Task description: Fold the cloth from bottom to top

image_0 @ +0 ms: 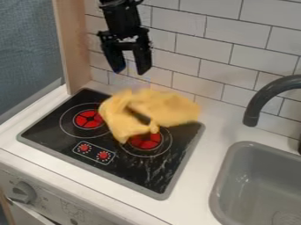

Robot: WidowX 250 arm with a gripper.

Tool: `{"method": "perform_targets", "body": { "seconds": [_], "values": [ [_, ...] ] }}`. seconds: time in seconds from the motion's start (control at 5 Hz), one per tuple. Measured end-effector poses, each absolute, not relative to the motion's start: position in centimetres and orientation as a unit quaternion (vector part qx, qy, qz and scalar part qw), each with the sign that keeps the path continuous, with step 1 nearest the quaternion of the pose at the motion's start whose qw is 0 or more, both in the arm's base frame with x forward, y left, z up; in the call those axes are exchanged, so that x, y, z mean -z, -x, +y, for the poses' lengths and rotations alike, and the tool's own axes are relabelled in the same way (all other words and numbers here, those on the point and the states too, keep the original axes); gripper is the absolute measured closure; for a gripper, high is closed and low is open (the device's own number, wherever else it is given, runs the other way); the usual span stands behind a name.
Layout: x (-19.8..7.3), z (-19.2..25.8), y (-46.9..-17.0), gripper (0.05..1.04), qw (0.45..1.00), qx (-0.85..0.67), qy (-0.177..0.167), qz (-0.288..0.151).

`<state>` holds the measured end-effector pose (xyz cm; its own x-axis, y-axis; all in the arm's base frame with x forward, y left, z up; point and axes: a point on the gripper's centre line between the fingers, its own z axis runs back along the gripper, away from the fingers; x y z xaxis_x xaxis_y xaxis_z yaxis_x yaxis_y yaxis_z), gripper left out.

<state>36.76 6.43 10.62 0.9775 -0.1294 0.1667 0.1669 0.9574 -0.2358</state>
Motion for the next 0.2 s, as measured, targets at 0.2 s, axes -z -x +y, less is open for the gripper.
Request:
{"method": "perform_targets", "body": {
  "seconds": [0.2],
  "values": [
    [-10.65, 6.46, -36.78, 0.085, 0.986, 0.075, 0.124, -0.075]
  ]
}}
